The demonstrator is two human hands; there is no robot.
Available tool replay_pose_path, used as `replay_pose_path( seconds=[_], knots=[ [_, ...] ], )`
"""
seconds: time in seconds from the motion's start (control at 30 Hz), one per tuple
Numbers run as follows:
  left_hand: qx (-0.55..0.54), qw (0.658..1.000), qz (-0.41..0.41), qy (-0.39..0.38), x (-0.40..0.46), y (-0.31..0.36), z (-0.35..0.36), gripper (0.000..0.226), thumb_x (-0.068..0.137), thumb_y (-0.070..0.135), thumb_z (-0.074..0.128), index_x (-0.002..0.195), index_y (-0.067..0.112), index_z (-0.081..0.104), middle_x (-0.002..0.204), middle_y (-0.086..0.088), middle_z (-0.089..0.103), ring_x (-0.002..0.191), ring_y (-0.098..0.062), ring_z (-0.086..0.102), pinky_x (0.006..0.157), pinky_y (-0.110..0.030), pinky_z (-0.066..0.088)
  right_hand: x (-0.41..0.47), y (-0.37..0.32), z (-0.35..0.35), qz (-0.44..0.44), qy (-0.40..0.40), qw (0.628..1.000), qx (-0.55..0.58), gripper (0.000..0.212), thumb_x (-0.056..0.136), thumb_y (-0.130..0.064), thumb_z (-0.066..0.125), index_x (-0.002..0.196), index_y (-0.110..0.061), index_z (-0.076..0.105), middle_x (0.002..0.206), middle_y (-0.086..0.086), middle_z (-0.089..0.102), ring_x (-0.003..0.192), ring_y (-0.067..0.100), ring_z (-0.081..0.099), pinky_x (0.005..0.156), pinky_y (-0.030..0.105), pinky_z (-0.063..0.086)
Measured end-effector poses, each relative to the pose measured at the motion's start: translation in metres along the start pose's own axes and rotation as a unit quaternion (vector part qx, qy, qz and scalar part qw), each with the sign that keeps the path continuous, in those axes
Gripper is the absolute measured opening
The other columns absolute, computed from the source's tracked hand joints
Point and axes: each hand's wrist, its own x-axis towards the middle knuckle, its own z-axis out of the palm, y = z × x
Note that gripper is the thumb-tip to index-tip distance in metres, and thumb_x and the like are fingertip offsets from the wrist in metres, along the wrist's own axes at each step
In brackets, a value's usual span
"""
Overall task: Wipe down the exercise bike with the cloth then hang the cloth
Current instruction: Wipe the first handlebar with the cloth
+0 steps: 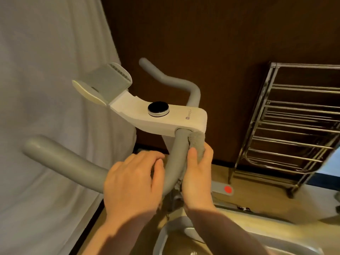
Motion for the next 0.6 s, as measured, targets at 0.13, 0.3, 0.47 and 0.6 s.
replay_pose_path(
  seconds=[0.13, 0.3, 0.47, 0.6],
  knots=[
    [0.016, 0.999, -0.014, 0.041, -0.001, 0.002, 0.004, 0.024, 0.09, 0.027, 0.045, 0.087, 0.03, 0.069, 0.079, 0.018, 0.065, 0.068, -0.004, 0.051, 0.057, -0.022, 0.026, 0.005, 0.005, -0.016, -0.205, -0.037, 0.971, -0.115, 0.038, 0.1, -0.026, 0.046, 0.133, -0.043, 0.042, 0.138, -0.013, 0.044, 0.128, 0.001, 0.042, 0.108, 0.025, 0.038],
    [-0.002, 0.996, -0.013, 0.089, -0.007, -0.002, 0.008, 0.022, 0.09, 0.022, 0.048, 0.087, 0.026, 0.07, 0.081, 0.017, 0.066, 0.071, -0.001, 0.051, 0.066, -0.025, 0.027, 0.049, -0.013, -0.015, -0.354, -0.137, 0.849, -0.368, 0.034, 0.1, -0.026, 0.046, 0.133, -0.029, 0.054, 0.132, -0.009, 0.056, 0.129, 0.007, 0.041, 0.113, 0.033, 0.028],
    [-0.09, 0.986, 0.015, 0.142, -0.036, -0.015, 0.012, 0.021, 0.093, 0.022, 0.05, 0.091, 0.022, 0.071, 0.093, 0.014, 0.067, 0.091, 0.001, 0.056, 0.089, -0.031, 0.039, 0.068, -0.037, -0.022, -0.443, -0.263, 0.72, -0.464, 0.033, 0.101, -0.041, 0.037, 0.117, -0.031, 0.065, 0.113, -0.012, 0.068, 0.109, 0.008, 0.057, 0.112, 0.026, 0.016],
    [-0.083, 0.986, -0.027, 0.145, -0.054, -0.024, 0.008, 0.023, 0.095, 0.026, 0.046, 0.104, 0.028, 0.067, 0.119, 0.012, 0.062, 0.125, -0.006, 0.05, 0.114, -0.041, 0.024, 0.047, -0.032, -0.016, -0.388, -0.184, 0.812, -0.396, 0.027, 0.1, -0.036, 0.044, 0.108, -0.029, 0.069, 0.104, -0.012, 0.069, 0.1, 0.003, 0.054, 0.109, 0.04, 0.034]
  ],
)
